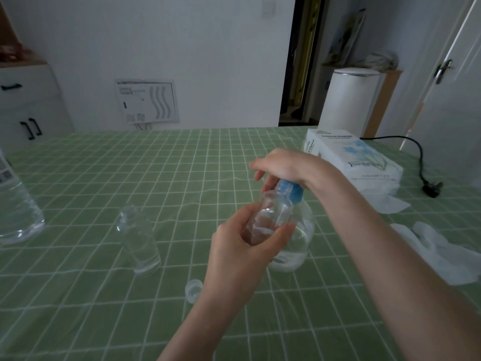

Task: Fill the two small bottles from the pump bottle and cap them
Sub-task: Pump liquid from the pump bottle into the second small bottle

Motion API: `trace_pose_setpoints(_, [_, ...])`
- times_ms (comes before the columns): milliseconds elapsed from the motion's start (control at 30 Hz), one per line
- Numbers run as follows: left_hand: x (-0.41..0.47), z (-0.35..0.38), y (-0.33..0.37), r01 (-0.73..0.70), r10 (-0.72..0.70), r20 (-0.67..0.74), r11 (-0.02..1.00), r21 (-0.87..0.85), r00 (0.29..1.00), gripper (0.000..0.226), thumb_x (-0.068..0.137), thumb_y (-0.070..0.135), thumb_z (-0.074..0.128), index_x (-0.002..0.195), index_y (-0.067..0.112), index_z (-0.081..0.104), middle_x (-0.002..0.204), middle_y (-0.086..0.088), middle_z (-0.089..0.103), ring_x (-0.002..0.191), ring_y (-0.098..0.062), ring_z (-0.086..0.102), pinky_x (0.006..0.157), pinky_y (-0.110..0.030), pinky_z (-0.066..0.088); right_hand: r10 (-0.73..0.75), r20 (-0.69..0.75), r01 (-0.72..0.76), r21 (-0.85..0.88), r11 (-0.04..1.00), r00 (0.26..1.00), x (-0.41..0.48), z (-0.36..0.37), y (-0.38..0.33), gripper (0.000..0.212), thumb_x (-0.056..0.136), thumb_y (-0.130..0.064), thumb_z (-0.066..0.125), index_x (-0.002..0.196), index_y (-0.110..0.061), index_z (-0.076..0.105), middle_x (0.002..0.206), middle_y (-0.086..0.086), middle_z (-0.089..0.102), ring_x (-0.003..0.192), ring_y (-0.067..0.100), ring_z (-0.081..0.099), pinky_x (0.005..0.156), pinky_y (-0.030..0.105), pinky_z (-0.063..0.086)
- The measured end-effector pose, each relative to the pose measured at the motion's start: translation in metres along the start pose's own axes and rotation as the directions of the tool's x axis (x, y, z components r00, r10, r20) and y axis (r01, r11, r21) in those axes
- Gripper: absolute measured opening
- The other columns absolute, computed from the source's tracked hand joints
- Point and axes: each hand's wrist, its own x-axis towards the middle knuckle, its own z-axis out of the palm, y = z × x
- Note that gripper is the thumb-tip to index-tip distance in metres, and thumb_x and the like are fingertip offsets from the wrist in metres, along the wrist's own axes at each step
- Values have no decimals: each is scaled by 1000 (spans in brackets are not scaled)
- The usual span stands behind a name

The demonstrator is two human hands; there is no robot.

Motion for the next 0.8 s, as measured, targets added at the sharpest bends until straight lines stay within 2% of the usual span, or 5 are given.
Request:
trace_pose_setpoints(67, [0, -1, 0, -5, 5, 1, 1000, 1, 1000, 18, 73, 21, 75, 83, 34, 68, 67, 7, 71, 53, -1, 63, 48, -12, 45, 0, -5, 0, 1, 1000, 1000, -1, 0, -1, 37, 96, -39, 43, 106, -13, 67, 115, 12, 65, 106, 29, 60, 84, 37, 42])
trace_pose_setpoints(200, [1, 1, 2, -8, 7, -2, 1000, -10, 1000, 20, 74, 19, 74, 84, 35, 67, 65, 10, 71, 53, 1, 63, 47, -9, 44, 2, -19, -3, -34, 999, 1000, -3, -6, -7, 40, 96, -39, 43, 113, -11, 65, 113, 11, 66, 103, 26, 58, 63, 30, 36])
trace_pose_setpoints(433, [2, 1, 2, -7, 7, -2, 1000, -26, 1000, 26, 68, 27, 75, 93, 28, 67, 64, 11, 70, 53, 1, 63, 48, -9, 45, -5, -37, 5, -7, 1000, 999, -2, -8, -7, 40, 95, -42, 44, 110, -12, 66, 111, 9, 67, 99, 24, 59, 55, 26, 30])
trace_pose_setpoints(667, [2, 1, 1, -4, 4, 2, 1000, -14, 1000, 19, 73, 20, 74, 87, 31, 67, 65, 10, 71, 52, 1, 63, 47, -10, 44, 2, -6, -2, 5, 1000, 1000, -1, -5, -5, 38, 96, -39, 43, 111, -12, 66, 118, 10, 65, 105, 26, 59, 59, 27, 34])
trace_pose_setpoints(800, [1, 0, -1, 24, -24, 1, 1000, -5, 1000, 19, 73, 22, 75, 88, 31, 68, 67, 7, 71, 53, -1, 63, 48, -11, 45, 13, 11, -13, 2, 1000, 1000, 1, -1, -2, 38, 96, -39, 43, 108, -12, 67, 117, 12, 65, 106, 29, 60, 78, 34, 41])
